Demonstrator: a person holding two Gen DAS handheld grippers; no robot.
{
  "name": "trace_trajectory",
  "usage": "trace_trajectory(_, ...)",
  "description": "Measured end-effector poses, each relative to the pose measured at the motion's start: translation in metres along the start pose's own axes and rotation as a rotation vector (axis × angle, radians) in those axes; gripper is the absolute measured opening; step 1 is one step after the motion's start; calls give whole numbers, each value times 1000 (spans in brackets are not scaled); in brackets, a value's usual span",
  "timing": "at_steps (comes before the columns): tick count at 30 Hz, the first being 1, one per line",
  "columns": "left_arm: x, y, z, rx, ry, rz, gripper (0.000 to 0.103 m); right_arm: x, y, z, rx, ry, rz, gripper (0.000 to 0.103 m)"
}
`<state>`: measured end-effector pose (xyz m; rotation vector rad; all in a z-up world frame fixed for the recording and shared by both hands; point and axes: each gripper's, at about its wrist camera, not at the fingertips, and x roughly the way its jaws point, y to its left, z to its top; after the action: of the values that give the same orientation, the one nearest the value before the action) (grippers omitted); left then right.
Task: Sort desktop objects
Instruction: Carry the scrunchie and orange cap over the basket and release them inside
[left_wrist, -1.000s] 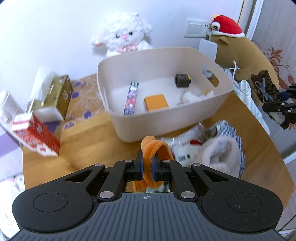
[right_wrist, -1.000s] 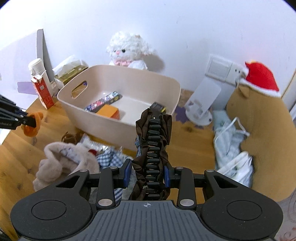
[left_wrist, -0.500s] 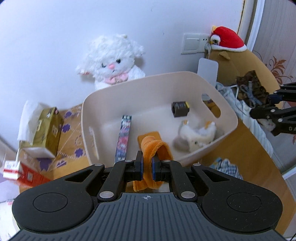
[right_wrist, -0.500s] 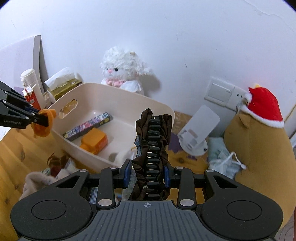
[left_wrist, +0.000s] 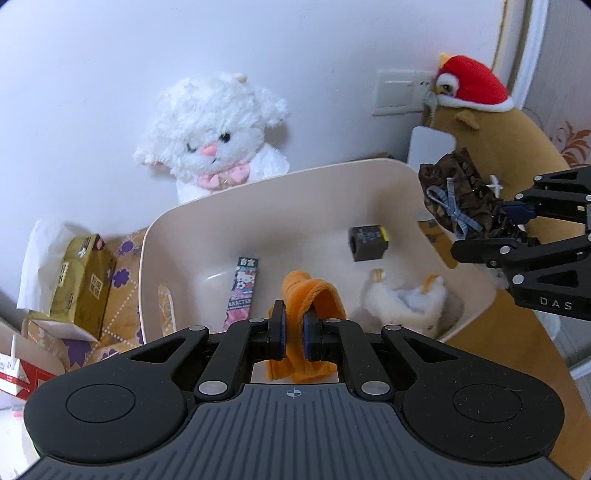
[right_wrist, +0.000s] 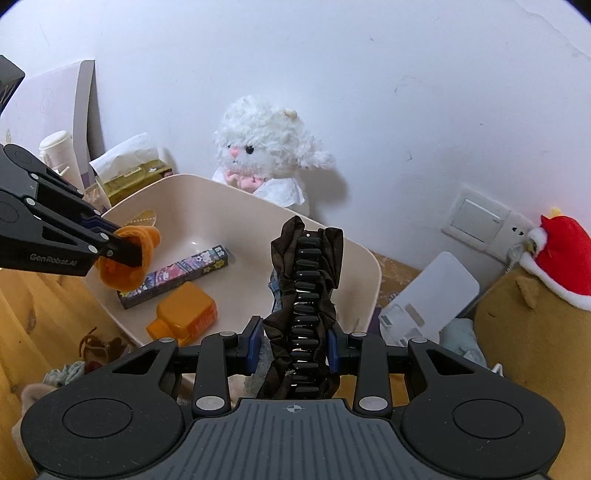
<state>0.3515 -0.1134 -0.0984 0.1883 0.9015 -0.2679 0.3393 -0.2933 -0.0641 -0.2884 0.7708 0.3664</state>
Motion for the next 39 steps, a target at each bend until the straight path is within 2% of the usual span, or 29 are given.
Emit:
trace_trajectory(11,32,7,-1,-45,67,40,8,32,4,2,-23,36,26,32)
trace_trajectory(18,41,8,-6,-66,91,62,8,47,17,3,-110,76,29,33)
trace_trajectory(19,40,9,-7,-73,93,59,8,48,18,3,-116,72,29,40)
trace_trajectory(22,40,10,-8,-82,97,63,8,49,19,4,-116,64,23,43)
trace_trajectory(24,39,11,-9,-83,107,61,14,46,19,3,-115,56,16,47)
trace_trajectory(25,38,12,-9,-84,110,60,25,45,19,3,-116,54,14,54)
trace_trajectory(26,37,12,-10,-85,109,66,43,43,20,3,-118,50,9,58)
trace_trajectory(28,31,11,-11,-85,91,87,60,38,20,2,-117,34,-3,68)
trace_trajectory(29,28,12,-12,-85,78,93,63,36,20,2,-112,28,-5,69)
trace_trajectory(36,13,12,-16,-76,70,92,65,14,18,-6,-64,-16,-52,94)
trace_trajectory(39,5,12,-20,-80,57,96,67,5,18,-10,-47,-25,-59,94)
